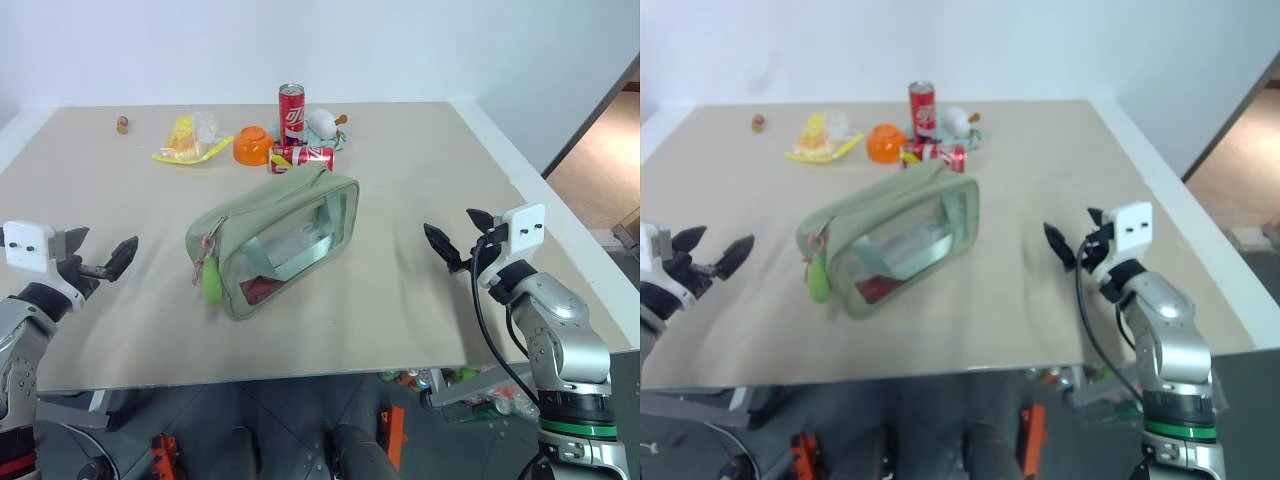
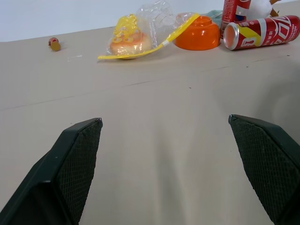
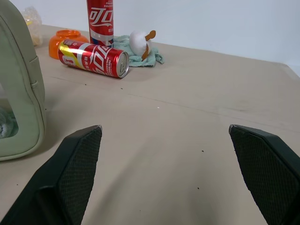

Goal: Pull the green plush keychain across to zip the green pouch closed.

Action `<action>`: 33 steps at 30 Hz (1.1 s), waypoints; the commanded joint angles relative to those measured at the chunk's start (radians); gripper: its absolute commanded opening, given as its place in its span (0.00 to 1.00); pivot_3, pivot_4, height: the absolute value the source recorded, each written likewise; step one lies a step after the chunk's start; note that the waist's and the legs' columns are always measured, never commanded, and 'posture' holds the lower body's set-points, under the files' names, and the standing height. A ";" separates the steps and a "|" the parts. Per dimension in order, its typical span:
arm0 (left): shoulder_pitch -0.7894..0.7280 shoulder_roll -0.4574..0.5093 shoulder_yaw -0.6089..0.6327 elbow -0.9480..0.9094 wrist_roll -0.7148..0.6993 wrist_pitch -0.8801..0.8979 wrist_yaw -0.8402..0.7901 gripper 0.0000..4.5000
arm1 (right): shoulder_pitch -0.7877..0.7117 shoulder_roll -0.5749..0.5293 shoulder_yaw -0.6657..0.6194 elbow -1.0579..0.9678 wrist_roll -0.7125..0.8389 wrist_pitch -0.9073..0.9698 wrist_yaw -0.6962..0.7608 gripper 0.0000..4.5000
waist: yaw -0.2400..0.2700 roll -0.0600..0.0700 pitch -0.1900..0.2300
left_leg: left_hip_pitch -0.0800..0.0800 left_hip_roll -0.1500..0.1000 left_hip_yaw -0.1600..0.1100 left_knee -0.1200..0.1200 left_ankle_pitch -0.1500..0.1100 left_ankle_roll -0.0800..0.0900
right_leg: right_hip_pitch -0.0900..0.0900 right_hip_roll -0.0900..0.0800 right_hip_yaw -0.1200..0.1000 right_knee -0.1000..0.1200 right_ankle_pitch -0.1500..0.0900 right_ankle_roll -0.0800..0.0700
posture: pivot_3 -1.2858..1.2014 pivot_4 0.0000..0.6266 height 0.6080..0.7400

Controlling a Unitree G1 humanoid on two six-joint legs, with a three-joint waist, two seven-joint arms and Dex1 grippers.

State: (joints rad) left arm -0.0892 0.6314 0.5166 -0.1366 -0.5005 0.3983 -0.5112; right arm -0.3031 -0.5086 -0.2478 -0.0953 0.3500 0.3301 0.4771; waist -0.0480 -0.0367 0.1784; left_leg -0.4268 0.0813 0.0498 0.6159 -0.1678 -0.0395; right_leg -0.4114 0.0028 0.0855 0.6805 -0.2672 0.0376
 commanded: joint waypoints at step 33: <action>-0.112 0.321 -0.007 -0.359 -0.645 0.402 -0.321 1.00 | -0.694 -0.001 0.293 0.465 0.030 -0.070 0.662 1.00 | -0.011 0.002 0.001 | 0.002 0.004 -0.003 -0.001 -0.001 0.001 | 0.000 0.007 -0.001 0.001 -0.002 -0.005 | 0.52 0.24 1.00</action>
State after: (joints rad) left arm -0.1705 0.9351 0.5169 -0.4700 -1.1449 0.8125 -0.8348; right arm -0.9590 -0.5119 0.0300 0.3155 0.4019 0.3002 1.0829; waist -0.0591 -0.0343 0.1799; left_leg -0.4255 0.0852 0.0464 0.6146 -0.1684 -0.0389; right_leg -0.4119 0.0095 0.0843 0.6819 -0.2690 0.0320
